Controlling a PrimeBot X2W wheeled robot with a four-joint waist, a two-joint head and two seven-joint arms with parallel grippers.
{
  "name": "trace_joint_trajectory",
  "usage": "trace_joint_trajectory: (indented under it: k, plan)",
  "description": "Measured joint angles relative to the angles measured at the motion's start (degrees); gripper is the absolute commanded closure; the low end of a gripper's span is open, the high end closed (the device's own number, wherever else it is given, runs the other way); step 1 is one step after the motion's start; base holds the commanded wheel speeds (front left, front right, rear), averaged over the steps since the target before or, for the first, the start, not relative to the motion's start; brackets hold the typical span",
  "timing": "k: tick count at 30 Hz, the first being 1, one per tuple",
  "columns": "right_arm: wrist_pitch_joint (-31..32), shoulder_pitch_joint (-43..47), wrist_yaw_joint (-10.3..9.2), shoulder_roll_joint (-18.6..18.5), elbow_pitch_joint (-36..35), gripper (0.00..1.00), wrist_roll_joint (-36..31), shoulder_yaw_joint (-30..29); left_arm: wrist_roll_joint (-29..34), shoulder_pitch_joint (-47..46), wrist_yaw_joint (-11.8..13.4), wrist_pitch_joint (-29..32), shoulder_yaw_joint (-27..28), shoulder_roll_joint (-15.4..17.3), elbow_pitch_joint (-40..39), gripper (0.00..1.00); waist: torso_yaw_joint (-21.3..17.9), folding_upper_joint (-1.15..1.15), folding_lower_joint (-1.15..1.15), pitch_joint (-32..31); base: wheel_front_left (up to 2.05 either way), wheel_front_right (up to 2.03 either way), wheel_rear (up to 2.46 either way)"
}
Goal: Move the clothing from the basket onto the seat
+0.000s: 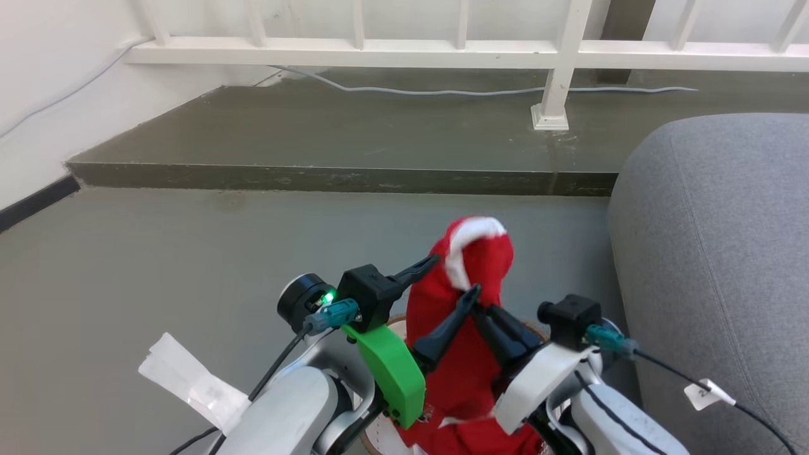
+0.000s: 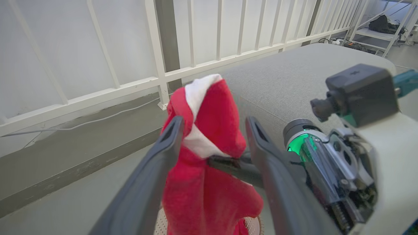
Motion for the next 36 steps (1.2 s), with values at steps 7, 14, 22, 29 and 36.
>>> trace_joint_trajectory:
  k: [7,14,22,29,36]
  plan:
    - [-0.01,-2.29,-0.75,-0.03,1.14,1.00,-0.01,-3.24,0.56,1.62,0.55,0.51,-0.08,2.44,-2.04,0.00,-0.75,0.00,0.00,0.43,0.00,0.00,0.00]
    - [-0.07,-4.20,-3.28,-1.44,0.77,1.00,-0.01,-8.96,1.11,3.09,0.55,0.94,-1.00,3.72,-4.03,0.00,-2.54,0.00,0.00,1.10,0.00,0.00,0.00]
    - [-0.08,-5.58,-5.26,-2.97,-1.13,1.00,-0.01,-14.39,2.70,3.90,0.55,1.42,-2.42,4.91,-6.05,0.00,-5.68,0.00,0.00,2.08,0.00,0.00,0.00]
    - [-0.08,-5.58,-6.49,-3.91,-2.10,1.00,-0.01,-17.28,3.32,4.46,0.55,1.79,-3.27,5.19,-7.78,0.00,-8.93,0.00,0.00,3.16,0.00,0.00,0.00]
    - [-0.09,-5.31,-7.24,-3.77,-3.66,1.00,-0.01,-19.84,3.89,4.48,0.57,2.49,-3.67,6.38,-9.49,0.00,-13.27,0.00,0.00,4.69,0.00,0.00,0.00]
